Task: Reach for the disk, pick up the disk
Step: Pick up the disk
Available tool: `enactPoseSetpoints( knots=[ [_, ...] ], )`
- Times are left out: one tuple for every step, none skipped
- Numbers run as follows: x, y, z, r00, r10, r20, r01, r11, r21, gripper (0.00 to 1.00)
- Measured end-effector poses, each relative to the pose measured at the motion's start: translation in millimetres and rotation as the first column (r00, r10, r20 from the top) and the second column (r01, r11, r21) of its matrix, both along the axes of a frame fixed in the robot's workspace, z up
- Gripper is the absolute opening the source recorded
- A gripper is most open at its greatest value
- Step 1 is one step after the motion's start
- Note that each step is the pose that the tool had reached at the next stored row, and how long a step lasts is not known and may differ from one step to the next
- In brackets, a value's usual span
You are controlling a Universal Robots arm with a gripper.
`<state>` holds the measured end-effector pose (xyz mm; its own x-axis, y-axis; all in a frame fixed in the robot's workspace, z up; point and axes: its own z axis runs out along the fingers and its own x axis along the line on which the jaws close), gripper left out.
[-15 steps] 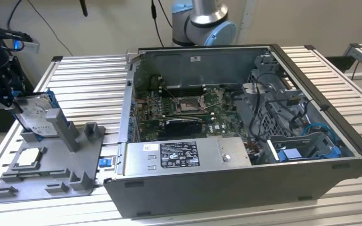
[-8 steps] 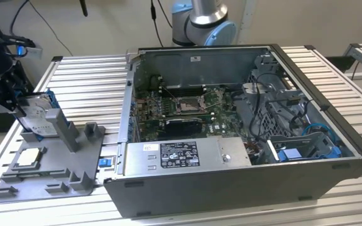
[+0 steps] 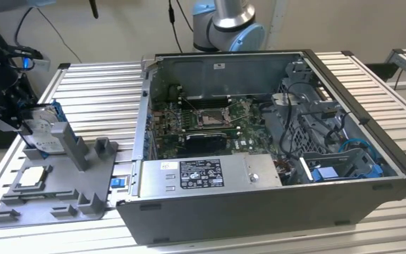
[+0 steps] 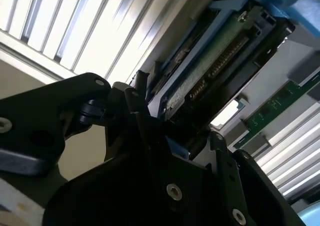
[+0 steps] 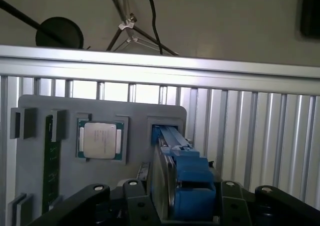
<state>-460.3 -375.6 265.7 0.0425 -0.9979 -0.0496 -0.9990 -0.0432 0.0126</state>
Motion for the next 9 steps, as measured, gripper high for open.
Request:
enactPoseSetpoints(
  knots=[
    [0.0, 0.0, -0.7, 1.0000, 0.000, -0.0001, 0.000, 1.0000, 0.0000, 1.00],
    [0.0, 0.0, -1.5, 1.0000, 0.000, 0.0000, 0.000, 1.0000, 0.0000, 1.00],
    [0.0, 0.0, -2.3, 1.0000, 0.000, 0.0000, 0.000, 1.0000, 0.0000, 1.00],
    [0.0, 0.1, -2.6, 1.0000, 0.000, -0.0002, 0.000, 1.0000, 0.0000, 1.00],
    [0.0, 0.2, -2.7, 1.0000, 0.000, -0.0003, 0.000, 1.0000, -0.0001, 1.00],
    [0.0, 0.2, -2.7, 1.0000, 0.000, -0.0004, 0.000, 1.0000, -0.0001, 1.00],
    [0.0, 0.2, -2.8, 1.0000, 0.000, -0.0003, 0.000, 1.0000, -0.0001, 1.00],
    [0.0, 0.2, -2.9, 1.0000, 0.000, -0.0001, 0.000, 1.0000, 0.0000, 1.00],
    [0.0, 0.2, -2.9, 1.0000, 0.000, -0.0001, 0.000, 1.0000, 0.0000, 1.00]
  ],
)
